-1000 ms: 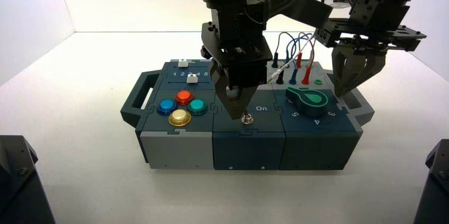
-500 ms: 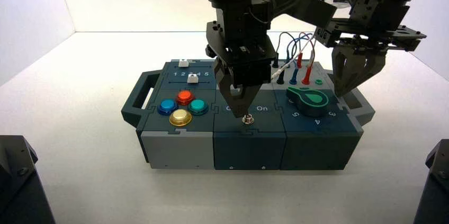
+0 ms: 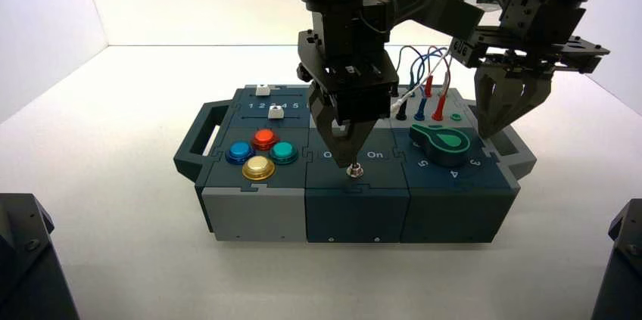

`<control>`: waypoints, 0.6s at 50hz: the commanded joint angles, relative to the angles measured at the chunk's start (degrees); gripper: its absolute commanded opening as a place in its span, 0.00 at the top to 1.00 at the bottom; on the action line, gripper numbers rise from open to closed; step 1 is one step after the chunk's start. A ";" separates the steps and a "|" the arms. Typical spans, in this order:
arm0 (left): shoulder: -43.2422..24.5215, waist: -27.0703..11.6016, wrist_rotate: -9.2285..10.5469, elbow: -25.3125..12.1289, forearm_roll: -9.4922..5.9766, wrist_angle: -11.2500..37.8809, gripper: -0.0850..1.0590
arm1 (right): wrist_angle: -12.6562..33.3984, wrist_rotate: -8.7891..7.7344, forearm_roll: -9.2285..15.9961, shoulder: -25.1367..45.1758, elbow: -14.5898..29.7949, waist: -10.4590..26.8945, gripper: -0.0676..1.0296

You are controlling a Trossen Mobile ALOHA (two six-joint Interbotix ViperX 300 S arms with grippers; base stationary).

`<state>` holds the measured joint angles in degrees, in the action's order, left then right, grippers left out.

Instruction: Flip the bottom switch on with the left gripper.

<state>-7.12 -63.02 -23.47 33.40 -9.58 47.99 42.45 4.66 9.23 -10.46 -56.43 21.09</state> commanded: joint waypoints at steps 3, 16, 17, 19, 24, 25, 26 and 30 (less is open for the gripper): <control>0.70 -0.26 -0.35 -3.16 -0.18 -0.53 0.95 | -0.09 0.00 0.18 -0.53 1.32 -0.09 0.96; 1.85 0.09 -0.35 0.00 0.00 -0.35 0.95 | -0.09 -0.09 0.35 -0.79 1.05 -0.09 0.96; 2.29 0.18 -0.26 0.62 0.00 -0.53 0.95 | -0.09 0.00 0.26 -0.88 1.05 -0.09 0.96; 3.52 0.53 0.00 2.55 0.00 -1.05 0.95 | -0.09 0.00 0.35 -1.14 1.05 0.00 0.96; 5.54 0.97 0.79 4.22 0.00 -1.49 0.95 | -0.09 -0.26 0.35 -1.32 1.23 0.00 0.96; 5.63 0.97 0.88 4.31 0.00 -1.49 0.95 | -0.09 -0.26 0.35 -1.23 1.23 -0.09 0.96; 5.98 1.05 0.88 4.48 0.00 -1.49 0.95 | -0.09 -0.26 0.35 -1.23 1.23 -0.09 0.96; 7.12 1.32 0.88 5.19 0.00 -1.49 0.95 | -0.18 -0.35 0.35 -1.14 1.32 -0.09 0.96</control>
<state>-2.72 -62.05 -22.68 38.58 -9.58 46.76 42.45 4.48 9.32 -10.72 -56.43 21.01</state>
